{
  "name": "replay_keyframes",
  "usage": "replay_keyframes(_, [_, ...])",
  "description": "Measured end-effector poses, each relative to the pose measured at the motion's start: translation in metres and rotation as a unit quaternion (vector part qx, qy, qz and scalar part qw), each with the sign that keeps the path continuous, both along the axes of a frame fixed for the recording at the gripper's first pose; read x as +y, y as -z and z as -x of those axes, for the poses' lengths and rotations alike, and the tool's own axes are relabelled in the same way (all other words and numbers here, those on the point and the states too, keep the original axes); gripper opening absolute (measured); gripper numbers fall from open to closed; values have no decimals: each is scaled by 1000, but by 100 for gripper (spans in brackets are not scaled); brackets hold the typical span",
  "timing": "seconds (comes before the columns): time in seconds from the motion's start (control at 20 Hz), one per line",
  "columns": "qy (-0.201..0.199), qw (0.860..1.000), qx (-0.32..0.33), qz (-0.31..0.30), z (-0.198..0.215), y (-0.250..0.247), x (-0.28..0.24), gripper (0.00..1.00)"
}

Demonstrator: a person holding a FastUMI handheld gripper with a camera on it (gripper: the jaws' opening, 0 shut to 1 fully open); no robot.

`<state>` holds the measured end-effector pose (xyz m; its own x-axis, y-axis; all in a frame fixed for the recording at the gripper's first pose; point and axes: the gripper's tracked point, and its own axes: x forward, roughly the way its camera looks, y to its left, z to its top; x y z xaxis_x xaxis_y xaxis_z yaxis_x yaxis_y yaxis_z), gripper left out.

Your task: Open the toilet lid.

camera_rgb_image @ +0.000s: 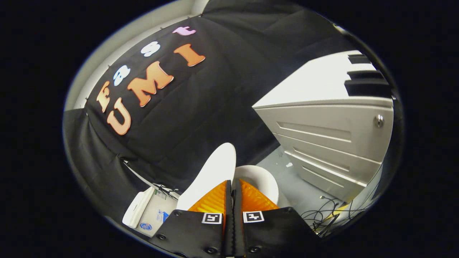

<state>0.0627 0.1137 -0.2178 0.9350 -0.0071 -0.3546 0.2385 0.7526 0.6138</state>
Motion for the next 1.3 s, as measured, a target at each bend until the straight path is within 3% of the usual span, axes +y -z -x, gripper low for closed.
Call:
replay_keyframes(0.3, [-33, 996, -11, 87, -13, -53, 26, 8])
replay_keyframes(0.5, [-50, 995, -48, 77, -22, -100, 53, 8])
replay_keyframes(0.75, [-85, 985, -43, 144, -30, -124, 80, 8])
replay_keyframes(1.3, [-145, 969, -76, 184, -40, -185, 148, 8])
